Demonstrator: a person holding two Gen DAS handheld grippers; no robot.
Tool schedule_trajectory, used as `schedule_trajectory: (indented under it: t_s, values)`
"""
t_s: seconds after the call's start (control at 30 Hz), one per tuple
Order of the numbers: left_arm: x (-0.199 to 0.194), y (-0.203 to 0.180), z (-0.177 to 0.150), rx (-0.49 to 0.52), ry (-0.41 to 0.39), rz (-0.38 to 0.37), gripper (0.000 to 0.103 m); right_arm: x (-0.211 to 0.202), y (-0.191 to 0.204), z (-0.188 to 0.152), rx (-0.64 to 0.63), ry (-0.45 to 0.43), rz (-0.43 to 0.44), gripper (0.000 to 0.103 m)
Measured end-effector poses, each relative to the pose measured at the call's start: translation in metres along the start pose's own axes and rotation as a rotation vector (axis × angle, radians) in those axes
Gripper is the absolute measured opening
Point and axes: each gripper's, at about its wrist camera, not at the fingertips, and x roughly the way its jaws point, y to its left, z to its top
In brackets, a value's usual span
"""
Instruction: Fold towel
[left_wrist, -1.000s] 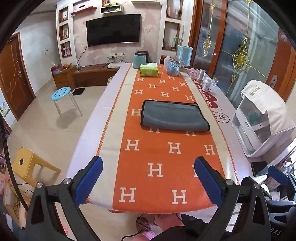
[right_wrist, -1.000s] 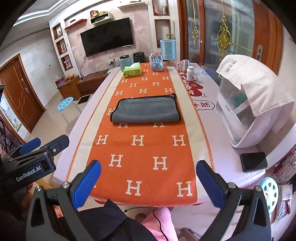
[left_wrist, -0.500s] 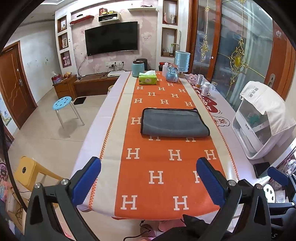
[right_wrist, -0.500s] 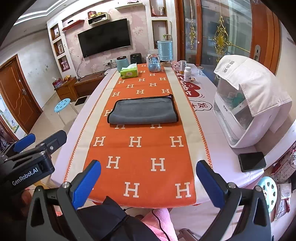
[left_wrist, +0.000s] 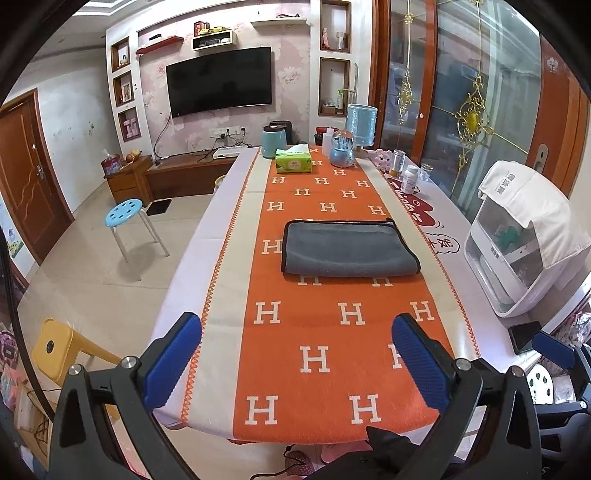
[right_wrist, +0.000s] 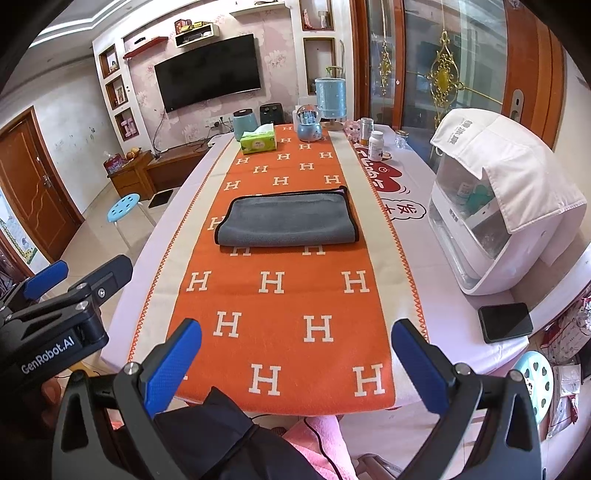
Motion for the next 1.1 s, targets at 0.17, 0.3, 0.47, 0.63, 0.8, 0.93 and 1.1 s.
schedule_trajectory:
  t_s: [0.17,0.3,0.47,0.63,0.8,0.93,1.1]
  values:
    - [0.002,0.003,0.0,0.012,0.006,-0.003,0.102,0.004,0.004,0.0,-0.001,0.012,0.003,0.103]
    - [0.003,0.004,-0.001,0.011,0.01,0.001,0.102,0.007,0.006,0.0,-0.005,0.023,0.007,0.103]
    - [0.004,0.005,-0.004,0.011,0.021,0.002,0.102,0.01,0.009,-0.002,-0.009,0.036,0.009,0.103]
    - [0.004,0.006,-0.005,0.013,0.025,0.001,0.102,0.013,0.01,-0.003,-0.006,0.048,0.01,0.103]
    - [0.004,0.005,-0.005,0.012,0.024,0.001,0.102,0.015,0.011,-0.003,-0.008,0.056,0.011,0.103]
    - [0.004,0.005,-0.005,0.011,0.023,0.001,0.102,0.015,0.011,-0.003,-0.008,0.057,0.011,0.103]
    - [0.004,0.005,-0.005,0.012,0.024,0.001,0.102,0.016,0.011,-0.003,-0.009,0.06,0.011,0.103]
